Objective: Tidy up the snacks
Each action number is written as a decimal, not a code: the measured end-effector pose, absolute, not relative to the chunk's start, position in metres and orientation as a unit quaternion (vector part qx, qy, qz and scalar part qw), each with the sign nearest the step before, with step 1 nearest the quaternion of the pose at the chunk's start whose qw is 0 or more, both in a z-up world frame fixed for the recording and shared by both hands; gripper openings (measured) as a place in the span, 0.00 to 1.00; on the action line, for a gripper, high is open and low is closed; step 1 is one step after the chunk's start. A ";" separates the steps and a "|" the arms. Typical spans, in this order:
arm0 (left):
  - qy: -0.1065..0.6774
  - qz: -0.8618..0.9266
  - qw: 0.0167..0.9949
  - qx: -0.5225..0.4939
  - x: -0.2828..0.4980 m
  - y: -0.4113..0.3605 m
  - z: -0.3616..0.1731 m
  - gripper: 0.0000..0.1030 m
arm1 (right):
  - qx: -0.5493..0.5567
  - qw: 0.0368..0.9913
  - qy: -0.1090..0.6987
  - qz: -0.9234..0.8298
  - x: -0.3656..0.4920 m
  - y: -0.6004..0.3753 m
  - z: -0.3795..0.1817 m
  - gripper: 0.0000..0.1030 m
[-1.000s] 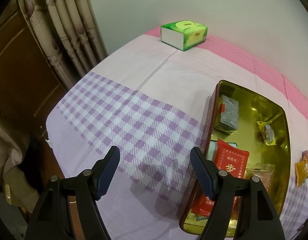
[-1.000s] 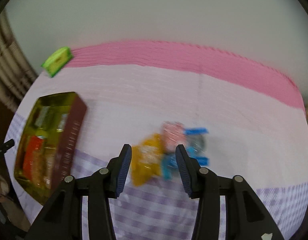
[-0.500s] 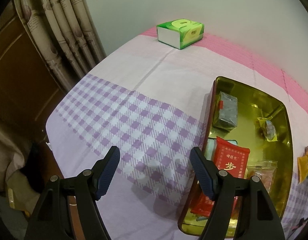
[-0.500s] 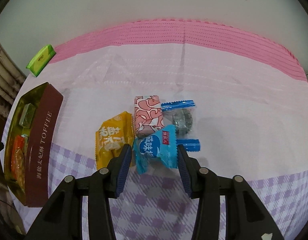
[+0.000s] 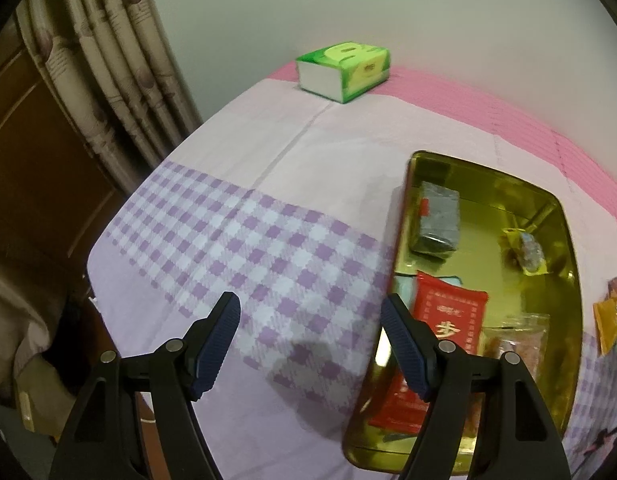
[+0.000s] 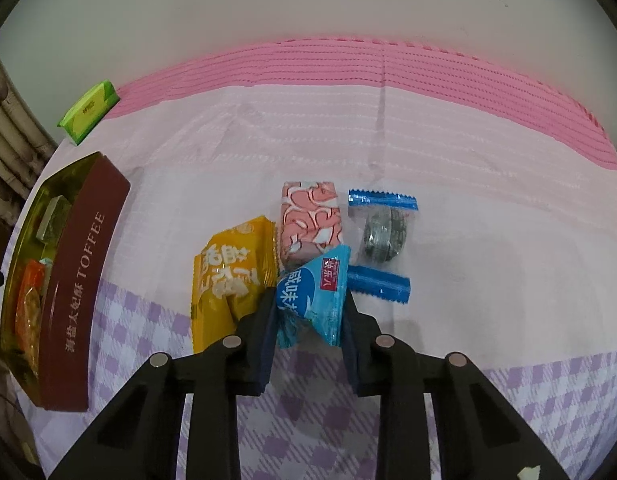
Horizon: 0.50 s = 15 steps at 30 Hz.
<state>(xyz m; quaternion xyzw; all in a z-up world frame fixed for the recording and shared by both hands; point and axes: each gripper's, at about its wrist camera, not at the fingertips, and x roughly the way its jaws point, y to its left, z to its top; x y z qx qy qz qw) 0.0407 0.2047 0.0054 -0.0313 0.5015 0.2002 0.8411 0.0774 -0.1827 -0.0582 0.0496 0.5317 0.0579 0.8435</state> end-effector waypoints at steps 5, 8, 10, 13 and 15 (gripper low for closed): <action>0.496 0.172 0.851 -0.016 0.041 0.185 0.008 0.71 | 0.051 0.846 0.527 0.057 0.065 -0.189 -0.058 0.26; 0.479 0.161 0.863 -0.019 0.038 0.171 0.018 0.71 | 0.053 0.848 0.525 0.050 0.058 -0.197 -0.057 0.26; 0.465 0.151 0.872 -0.020 0.038 0.161 0.027 0.71 | 0.055 0.850 0.522 0.044 0.054 -0.205 -0.057 0.26; 0.454 0.136 0.881 -0.010 0.041 0.144 0.037 0.72 | 0.060 0.854 0.516 0.030 0.050 -0.219 -0.059 0.25; 0.455 0.123 0.882 -0.004 0.046 0.131 0.039 0.72 | 0.060 0.858 0.509 0.023 0.048 -0.227 -0.061 0.25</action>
